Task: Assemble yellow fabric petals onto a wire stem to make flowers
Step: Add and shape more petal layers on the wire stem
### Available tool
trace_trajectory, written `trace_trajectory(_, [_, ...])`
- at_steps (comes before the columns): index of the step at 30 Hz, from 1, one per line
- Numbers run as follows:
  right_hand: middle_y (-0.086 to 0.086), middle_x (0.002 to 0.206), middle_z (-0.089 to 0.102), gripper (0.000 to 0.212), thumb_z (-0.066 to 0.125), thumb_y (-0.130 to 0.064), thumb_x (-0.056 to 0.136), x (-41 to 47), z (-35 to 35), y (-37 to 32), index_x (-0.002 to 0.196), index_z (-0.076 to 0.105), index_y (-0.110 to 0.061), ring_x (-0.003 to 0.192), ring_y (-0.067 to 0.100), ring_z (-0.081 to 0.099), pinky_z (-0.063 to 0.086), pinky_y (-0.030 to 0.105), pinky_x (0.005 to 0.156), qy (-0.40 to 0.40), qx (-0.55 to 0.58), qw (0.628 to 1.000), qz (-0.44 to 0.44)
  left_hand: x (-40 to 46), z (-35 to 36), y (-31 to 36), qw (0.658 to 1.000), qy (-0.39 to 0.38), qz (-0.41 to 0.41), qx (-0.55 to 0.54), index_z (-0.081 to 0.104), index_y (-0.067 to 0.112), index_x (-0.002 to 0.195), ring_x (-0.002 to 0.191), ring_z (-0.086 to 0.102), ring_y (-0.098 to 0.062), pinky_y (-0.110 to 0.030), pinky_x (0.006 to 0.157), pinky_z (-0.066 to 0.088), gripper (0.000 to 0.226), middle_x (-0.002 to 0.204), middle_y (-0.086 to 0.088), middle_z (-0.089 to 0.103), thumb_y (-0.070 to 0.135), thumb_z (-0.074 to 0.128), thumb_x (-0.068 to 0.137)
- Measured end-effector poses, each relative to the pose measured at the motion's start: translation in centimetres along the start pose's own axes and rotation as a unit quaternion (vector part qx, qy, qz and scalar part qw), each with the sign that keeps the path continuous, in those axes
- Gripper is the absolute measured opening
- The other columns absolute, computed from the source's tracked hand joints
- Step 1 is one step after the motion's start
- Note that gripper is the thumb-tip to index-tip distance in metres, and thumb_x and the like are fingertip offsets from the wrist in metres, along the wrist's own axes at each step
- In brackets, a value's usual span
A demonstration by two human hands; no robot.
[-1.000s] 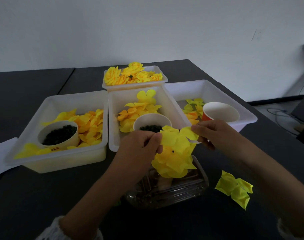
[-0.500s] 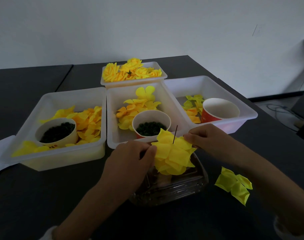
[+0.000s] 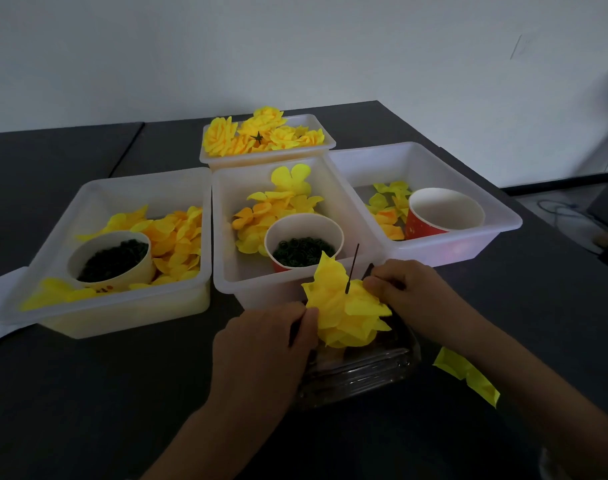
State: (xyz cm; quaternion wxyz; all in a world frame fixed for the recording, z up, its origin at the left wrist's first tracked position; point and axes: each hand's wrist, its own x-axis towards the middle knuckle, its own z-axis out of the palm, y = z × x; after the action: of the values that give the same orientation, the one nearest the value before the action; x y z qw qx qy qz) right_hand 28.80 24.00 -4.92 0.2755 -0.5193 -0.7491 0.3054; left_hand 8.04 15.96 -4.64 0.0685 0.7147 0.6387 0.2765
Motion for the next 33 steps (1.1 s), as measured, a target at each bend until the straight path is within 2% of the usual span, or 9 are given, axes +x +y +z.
trace_trajectory(3, [0.006, 0.068, 0.061, 0.03, 0.055, -0.024, 0.095, 0.0, -0.1, -0.1, 0.071, 0.063, -0.007, 0.06, 0.007, 0.054, 0.041, 0.009, 0.057, 0.006, -0.002, 1.0, -0.006, 0.0, 0.2, 0.0, 0.999, -0.005, -0.018, -0.04, 0.062, 0.031, 0.068, 0.059, 0.056, -0.003, -0.027, 0.059, 0.048, 0.054, 0.062, 0.013, 0.061, 0.061, 0.023, 0.089])
trace_trajectory(6, [0.007, 0.066, 0.058, 0.033, 0.049, -0.027, 0.098, 0.1, -0.8, -0.5, 0.069, 0.057, -0.012, 0.059, 0.012, 0.055, 0.049, 0.025, 0.058, 0.006, -0.012, 1.0, -0.007, 0.1, 0.0, -0.3, 0.994, -0.008, -0.033, -0.105, 0.057, 0.031, 0.056, 0.06, 0.058, -0.003, -0.025, 0.055, 0.044, 0.051, 0.058, 0.016, 0.06, 0.057, 0.03, 0.092])
trace_trajectory(10, [-0.007, 0.07, 0.052, 0.023, 0.05, -0.035, 0.096, 0.0, -1.7, -1.6, 0.077, 0.048, -0.022, 0.062, -0.003, 0.053, 0.041, 0.011, 0.054, 0.077, -0.02, 0.996, -0.033, 0.3, -0.3, -0.5, 0.975, -0.016, -0.088, -0.204, 0.053, 0.028, 0.051, 0.054, 0.054, -0.005, -0.034, 0.06, 0.045, 0.063, 0.052, 0.014, 0.057, 0.063, 0.022, 0.093])
trace_trajectory(14, [-0.012, 0.086, 0.051, 0.019, 0.057, -0.042, 0.09, -0.3, -2.4, -3.1, 0.092, 0.055, -0.023, 0.08, -0.003, 0.049, 0.036, 0.006, 0.065, 0.148, -0.06, 0.98, -0.12, 0.5, -0.8, -1.1, 0.977, -0.016, -0.086, -0.195, 0.05, 0.027, 0.05, 0.048, 0.046, -0.008, -0.03, 0.055, 0.032, 0.048, 0.049, 0.01, 0.051, 0.042, 0.035, 0.093])
trace_trajectory(16, [-0.016, 0.093, 0.053, 0.02, 0.057, -0.044, 0.086, -0.5, -2.7, -3.9, 0.091, 0.06, -0.025, 0.094, 0.001, 0.047, 0.034, 0.01, 0.078, 0.127, -0.066, 0.973, -0.178, 0.7, -1.0, -1.3, 0.981, -0.021, -0.075, -0.177, 0.048, 0.026, 0.05, 0.047, 0.042, -0.008, -0.028, 0.054, 0.028, 0.047, 0.047, 0.008, 0.045, 0.041, 0.038, 0.094])
trace_trajectory(18, [-0.02, 0.099, 0.056, 0.018, 0.061, -0.047, 0.086, -0.6, -2.8, -4.3, 0.091, 0.064, -0.03, 0.106, 0.008, 0.047, 0.038, 0.025, 0.092, 0.06, -0.047, 0.979, -0.189, 0.8, -1.1, -1.3, 0.986, -0.024, -0.064, -0.151, 0.044, 0.025, 0.051, 0.047, 0.042, -0.009, -0.027, 0.051, 0.027, 0.047, 0.047, 0.008, 0.042, 0.041, 0.04, 0.095])
trace_trajectory(21, [-0.021, 0.113, 0.057, 0.022, 0.068, -0.044, 0.082, -0.7, -2.6, -4.0, 0.1, 0.065, -0.033, 0.119, 0.011, 0.043, 0.045, 0.039, 0.095, -0.04, -0.022, 0.987, -0.155, 0.9, -1.3, -1.2, 0.988, -0.024, -0.059, -0.138, 0.046, 0.026, 0.052, 0.048, 0.045, -0.008, -0.025, 0.05, 0.027, 0.045, 0.049, 0.011, 0.046, 0.044, 0.041, 0.093])
trace_trajectory(30, [-0.037, 0.129, 0.043, 0.048, 0.065, -0.059, 0.071, -1.3, -1.3, -1.8, 0.117, 0.054, -0.05, 0.13, -0.003, 0.031, 0.047, 0.035, 0.101, -0.099, 0.014, 0.987, -0.125, 1.2, -1.5, -1.2, 0.996, -0.019, -0.046, -0.071, 0.055, 0.027, 0.059, 0.05, 0.049, -0.007, -0.023, 0.05, 0.03, 0.039, 0.053, 0.005, 0.053, 0.044, 0.05, 0.094])
trace_trajectory(33, [-0.035, 0.131, 0.043, 0.051, 0.068, -0.055, 0.072, -1.4, -1.1, -1.5, 0.12, 0.053, -0.05, 0.132, -0.001, 0.031, 0.046, 0.037, 0.103, -0.093, 0.023, 0.988, -0.125, 1.9, -2.4, -0.8, 0.993, 0.056, -0.041, -0.091, 0.05, 0.029, 0.069, 0.055, 0.051, -0.009, -0.027, 0.052, 0.037, 0.031, 0.06, 0.005, 0.053, 0.046, 0.048, 0.094])
